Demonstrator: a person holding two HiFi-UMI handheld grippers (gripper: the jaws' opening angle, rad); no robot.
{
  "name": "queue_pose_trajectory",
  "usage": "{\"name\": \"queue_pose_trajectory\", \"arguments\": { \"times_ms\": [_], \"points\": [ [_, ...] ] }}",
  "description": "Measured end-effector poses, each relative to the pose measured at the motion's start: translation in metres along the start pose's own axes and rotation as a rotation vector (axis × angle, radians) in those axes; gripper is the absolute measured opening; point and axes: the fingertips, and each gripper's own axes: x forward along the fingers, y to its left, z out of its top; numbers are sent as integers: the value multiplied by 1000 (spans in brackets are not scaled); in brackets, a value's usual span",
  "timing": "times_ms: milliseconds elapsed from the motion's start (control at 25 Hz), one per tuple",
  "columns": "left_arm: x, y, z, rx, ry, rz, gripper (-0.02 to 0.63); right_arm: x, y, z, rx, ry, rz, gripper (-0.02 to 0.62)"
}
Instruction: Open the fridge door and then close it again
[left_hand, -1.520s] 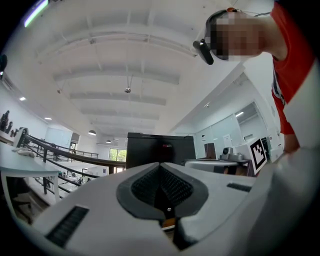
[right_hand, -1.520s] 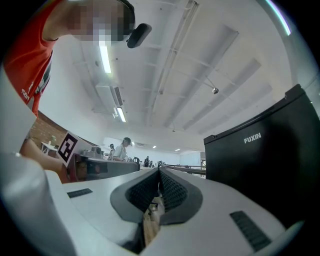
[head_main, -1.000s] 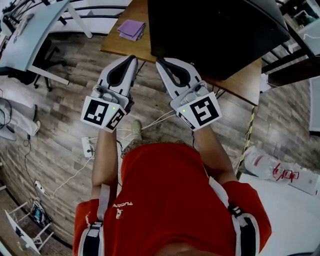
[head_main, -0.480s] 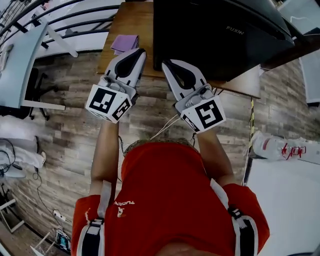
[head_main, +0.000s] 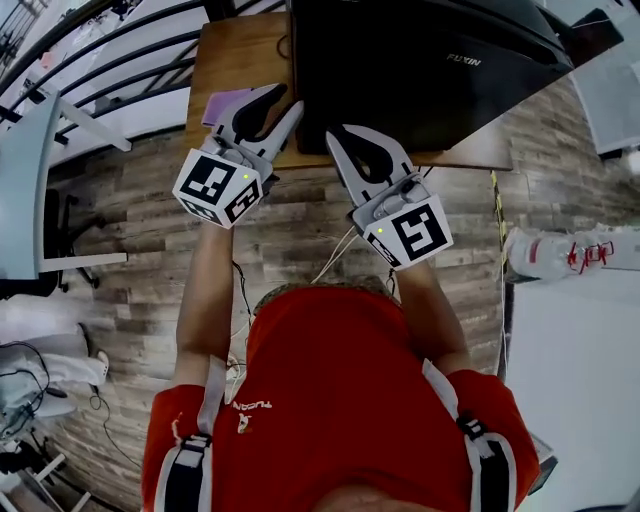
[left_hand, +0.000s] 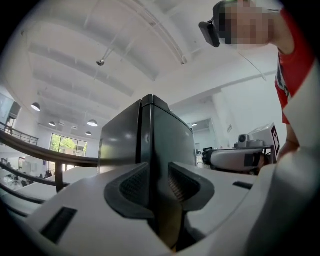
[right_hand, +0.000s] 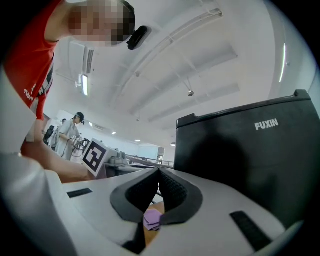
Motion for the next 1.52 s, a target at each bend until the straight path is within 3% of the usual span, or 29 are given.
{"name": "queue_pose_trajectory", "arguments": {
  "times_ms": [280,600,1200,1360,1520],
  "points": [
    [22,16,-9,-5,37,-79,160,2,-8,-8,-5,32,-69,26],
    [34,13,-14,-11,43,-146,169,-4,-12,-10,-16,54,-119,26],
    [34,8,-14,4,57,-95,172,-29,-12,-9,5,71,-152,26],
    [18,-13,-9,14,27,-139,158,-40,-14,-8,11,77,-165,26],
    [5,-37,-6,41,36,-132,155,-52,-13,-8,18,81,-175,26]
  ]
}}
